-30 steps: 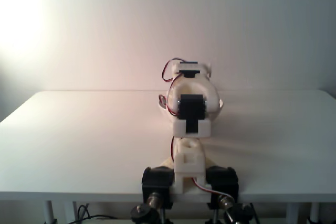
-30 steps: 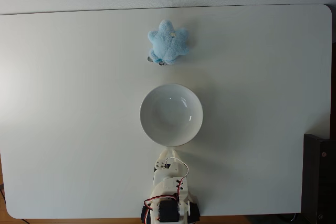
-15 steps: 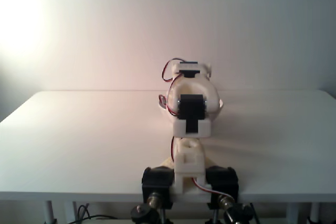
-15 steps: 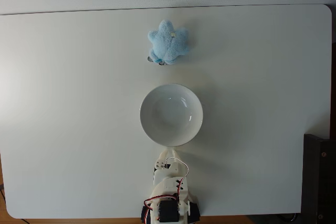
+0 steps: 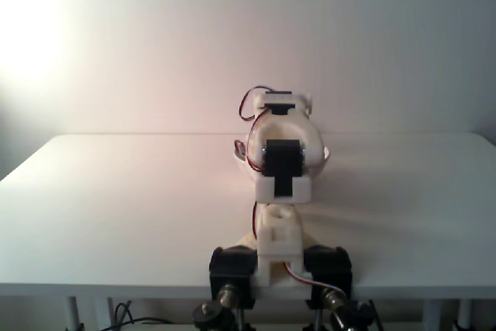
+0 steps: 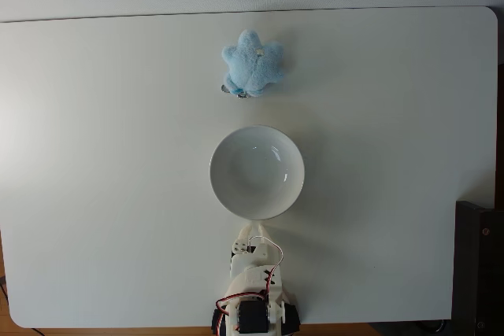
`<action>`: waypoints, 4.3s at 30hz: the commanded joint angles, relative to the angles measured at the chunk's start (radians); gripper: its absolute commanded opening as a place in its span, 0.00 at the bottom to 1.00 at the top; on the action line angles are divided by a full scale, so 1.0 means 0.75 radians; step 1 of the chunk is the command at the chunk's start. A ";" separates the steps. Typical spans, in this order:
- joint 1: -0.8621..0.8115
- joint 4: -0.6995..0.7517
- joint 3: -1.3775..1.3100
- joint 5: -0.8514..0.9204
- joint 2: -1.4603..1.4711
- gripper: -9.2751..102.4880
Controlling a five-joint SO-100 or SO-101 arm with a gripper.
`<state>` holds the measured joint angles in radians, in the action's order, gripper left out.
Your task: Grasp a skyblue doll and put it into the bowl.
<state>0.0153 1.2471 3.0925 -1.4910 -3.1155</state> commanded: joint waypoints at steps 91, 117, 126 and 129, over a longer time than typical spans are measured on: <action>-0.014 -0.305 -1.194 -0.012 0.274 0.63; -0.045 -0.610 -2.229 0.006 1.812 0.63; -0.098 -0.610 -2.722 0.006 2.383 0.63; -0.102 -0.610 -2.863 0.006 2.548 0.63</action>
<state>-0.0583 0.8038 1.0477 -1.4910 -1.2839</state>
